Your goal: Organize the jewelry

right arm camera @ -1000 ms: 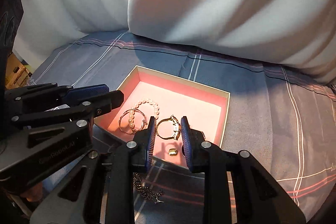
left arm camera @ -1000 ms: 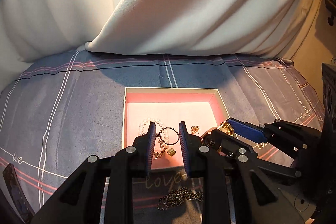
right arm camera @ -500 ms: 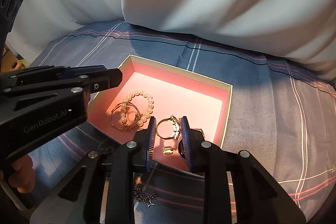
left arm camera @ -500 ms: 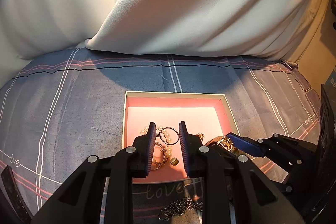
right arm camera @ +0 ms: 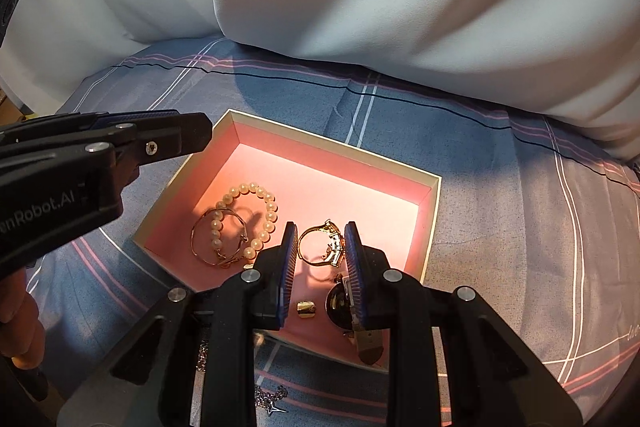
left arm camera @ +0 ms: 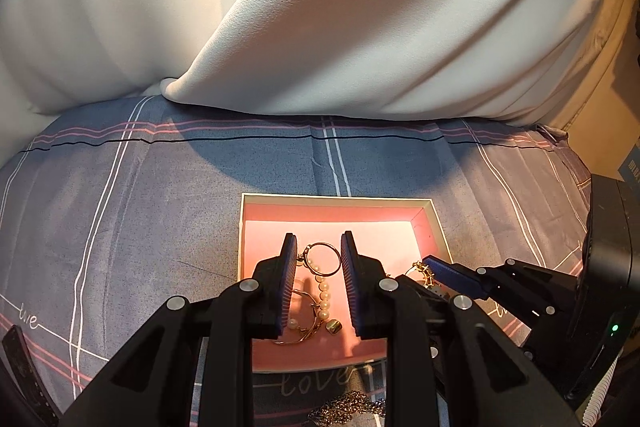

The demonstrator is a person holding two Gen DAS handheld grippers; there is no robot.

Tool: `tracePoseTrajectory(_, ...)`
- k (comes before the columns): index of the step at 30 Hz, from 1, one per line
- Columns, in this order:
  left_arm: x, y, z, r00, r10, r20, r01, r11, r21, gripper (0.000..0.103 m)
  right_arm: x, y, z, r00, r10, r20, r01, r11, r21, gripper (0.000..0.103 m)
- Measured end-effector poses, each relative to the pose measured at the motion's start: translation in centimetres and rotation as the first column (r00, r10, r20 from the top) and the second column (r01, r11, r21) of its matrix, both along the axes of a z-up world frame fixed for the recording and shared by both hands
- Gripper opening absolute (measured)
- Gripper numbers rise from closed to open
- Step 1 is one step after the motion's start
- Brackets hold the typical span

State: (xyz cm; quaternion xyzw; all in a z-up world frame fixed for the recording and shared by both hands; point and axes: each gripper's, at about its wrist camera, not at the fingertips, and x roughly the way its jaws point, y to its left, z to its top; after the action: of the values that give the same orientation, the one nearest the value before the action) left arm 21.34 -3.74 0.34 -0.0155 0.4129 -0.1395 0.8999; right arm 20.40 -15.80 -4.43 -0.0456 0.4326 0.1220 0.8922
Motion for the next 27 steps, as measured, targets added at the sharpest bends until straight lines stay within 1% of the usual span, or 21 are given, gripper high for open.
tracePoseTrajectory(3, 0.0, -0.2, -0.3, 1.000, 0.002, -0.009, -0.002, 1.000, 0.002, 0.023, 0.0, 0.3, -0.6, 1.000, 0.004, -0.012, -0.005, 1.000, -0.005, 0.025)
tracePoseTrajectory(8, 0.3, -0.4, -1.5, 0.998, -0.004, -0.055, 0.002, 0.999, -0.033, 0.023, 0.0, 0.8, -1.3, 1.000, 0.007, -0.020, -0.007, 1.000, -0.015, 0.025)
tracePoseTrajectory(9, 0.3, -0.3, -1.6, 0.998, -0.002, -0.057, 0.000, 0.999, -0.038, 0.024, -0.2, 0.8, -1.2, 1.000, 0.005, -0.015, -0.005, 1.000, -0.031, 0.030)
tracePoseTrajectory(10, 0.2, -0.1, -1.6, 0.998, 0.004, -0.060, -0.006, 0.999, -0.042, 0.034, -0.5, 0.9, -1.2, 1.000, -0.005, -0.006, 0.004, 0.998, -0.058, 0.039)
tracePoseTrajectory(11, 0.0, 0.1, -1.6, 0.998, 0.015, -0.060, -0.017, 0.999, -0.044, 0.042, -1.0, 0.8, -1.0, 1.000, -0.014, 0.019, 0.016, 0.997, -0.078, 0.056)
tracePoseTrajectory(12, -0.5, 0.5, -1.4, 0.998, 0.026, -0.050, -0.029, 0.998, -0.048, 0.053, -1.7, 0.7, -0.7, 0.999, -0.016, 0.044, 0.019, 0.996, -0.083, 0.061)
tracePoseTrajectory(13, -1.0, 0.9, -1.2, 0.999, 0.035, -0.038, -0.037, 0.998, -0.051, 0.057, -2.4, 0.4, -0.4, 0.998, -0.018, 0.054, 0.023, 0.996, -0.080, 0.061)
tracePoseTrajectory(17, -3.9, 2.6, -1.1, 0.999, 0.025, -0.019, -0.026, 0.998, -0.053, 0.061, -6.0, -0.7, -0.3, 0.998, -0.013, 0.059, 0.014, 1.000, -0.019, 0.061)
tracePoseTrajectory(18, -4.9, 3.0, -1.5, 1.000, 0.018, -0.018, -0.019, 0.999, -0.049, 0.063, -7.0, -1.0, -0.7, 0.999, -0.002, 0.050, 0.003, 1.000, -0.010, 0.061)
tracePoseTrajectory(21, -7.8, 3.9, -3.6, 0.999, -0.003, -0.047, 0.001, 0.999, -0.033, 0.064, -9.4, -0.9, -3.0, 0.999, 0.045, -0.014, -0.044, 0.999, 0.021, 0.061)
tracePoseTrajectory(22, -8.7, 4.1, -4.6, 0.998, -0.002, -0.059, 0.002, 1.000, -0.010, 0.064, -10.0, -0.8, -3.9, 0.998, 0.051, -0.035, -0.050, 0.999, 0.020, 0.061)
tracePoseTrajectory(23, -9.5, 4.2, -5.6, 0.997, 0.011, -0.074, -0.009, 1.000, 0.028, 0.064, -10.4, -0.8, -4.9, 0.998, 0.045, -0.053, -0.044, 0.999, 0.017, 0.061)
tracePoseTrajectory(24, -10.2, 4.3, -6.7, 0.996, 0.006, -0.091, -0.002, 0.999, 0.046, 0.064, -10.8, -0.9, -5.7, 0.997, 0.034, -0.070, -0.033, 0.999, 0.017, 0.061)
tracePoseTrajectory(27, -11.7, 4.2, -9.0, 0.990, -0.015, -0.143, 0.024, 0.998, 0.061, 0.064, -11.5, -1.1, -7.1, 0.995, 0.010, -0.103, -0.007, 0.999, 0.034, 0.061)
